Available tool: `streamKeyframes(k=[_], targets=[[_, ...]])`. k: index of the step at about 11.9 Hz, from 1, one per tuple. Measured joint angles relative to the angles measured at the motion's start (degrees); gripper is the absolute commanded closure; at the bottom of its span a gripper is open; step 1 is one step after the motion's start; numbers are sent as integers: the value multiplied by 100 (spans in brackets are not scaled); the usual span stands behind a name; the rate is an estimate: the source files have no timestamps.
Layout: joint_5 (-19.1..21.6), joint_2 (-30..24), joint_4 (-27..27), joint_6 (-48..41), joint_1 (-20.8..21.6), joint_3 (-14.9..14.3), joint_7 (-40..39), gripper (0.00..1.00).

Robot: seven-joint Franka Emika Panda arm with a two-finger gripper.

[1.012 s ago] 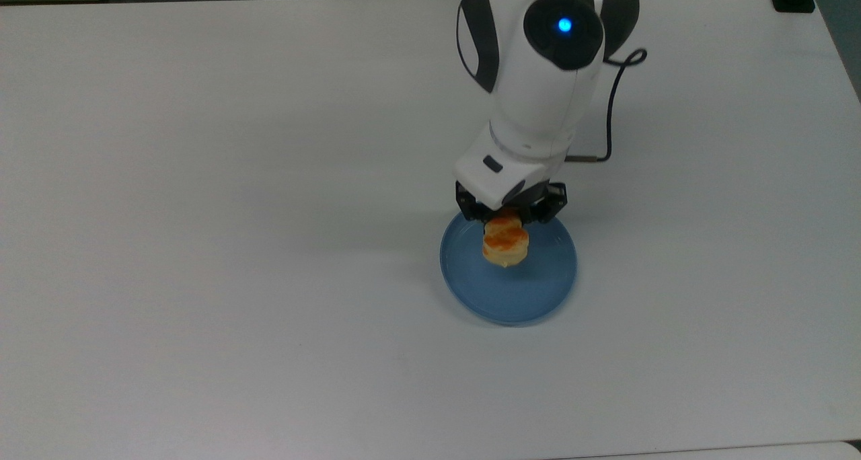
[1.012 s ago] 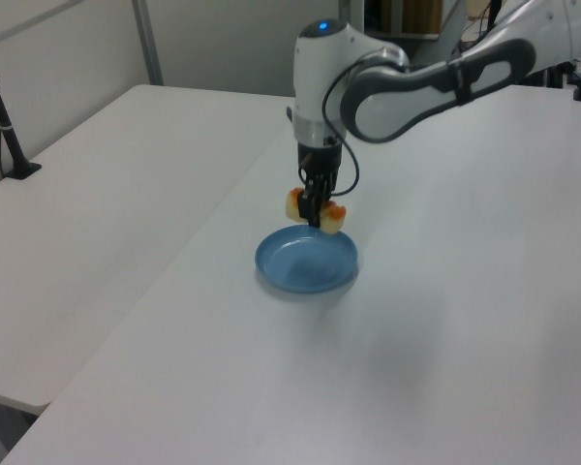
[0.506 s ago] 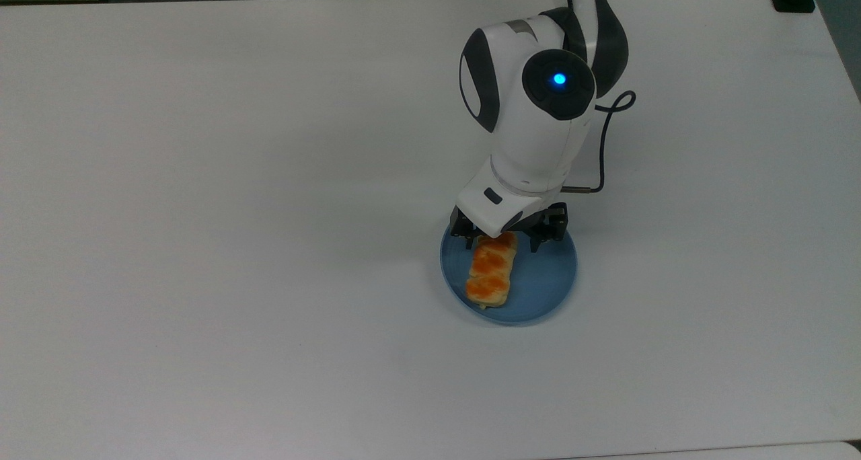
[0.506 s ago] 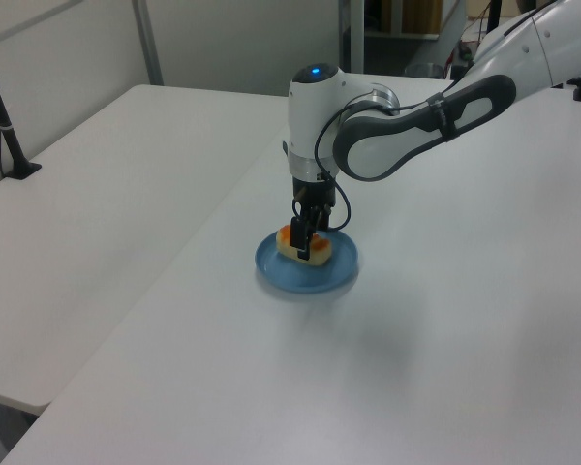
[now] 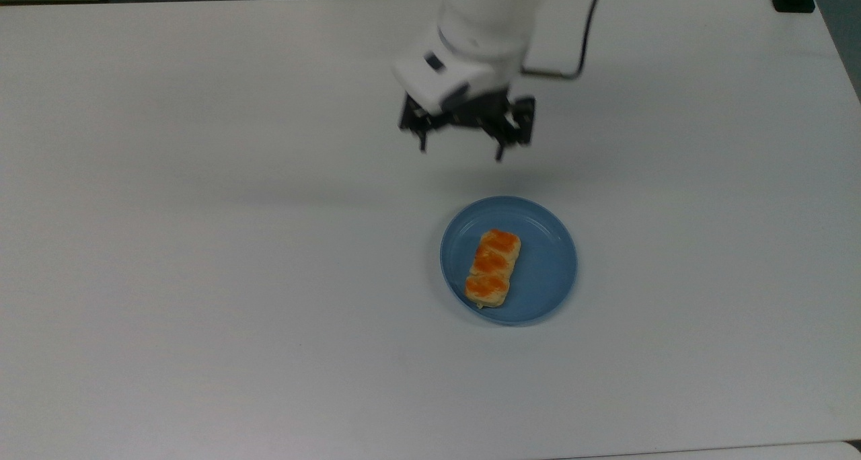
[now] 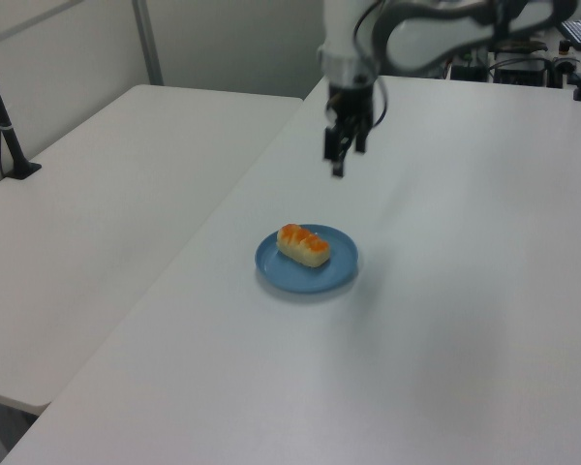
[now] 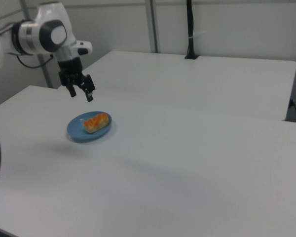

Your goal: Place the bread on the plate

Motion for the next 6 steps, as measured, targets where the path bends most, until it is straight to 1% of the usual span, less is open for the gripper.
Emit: streamKeyframes(k=[3, 4, 6], targets=[[0, -1221, -678, -786, -475, 12, -564, 0], [2, -1498, -828, -889, -637, 13, -674, 0], [2, -1814, -1076, -904, -863, 21, -798, 0]])
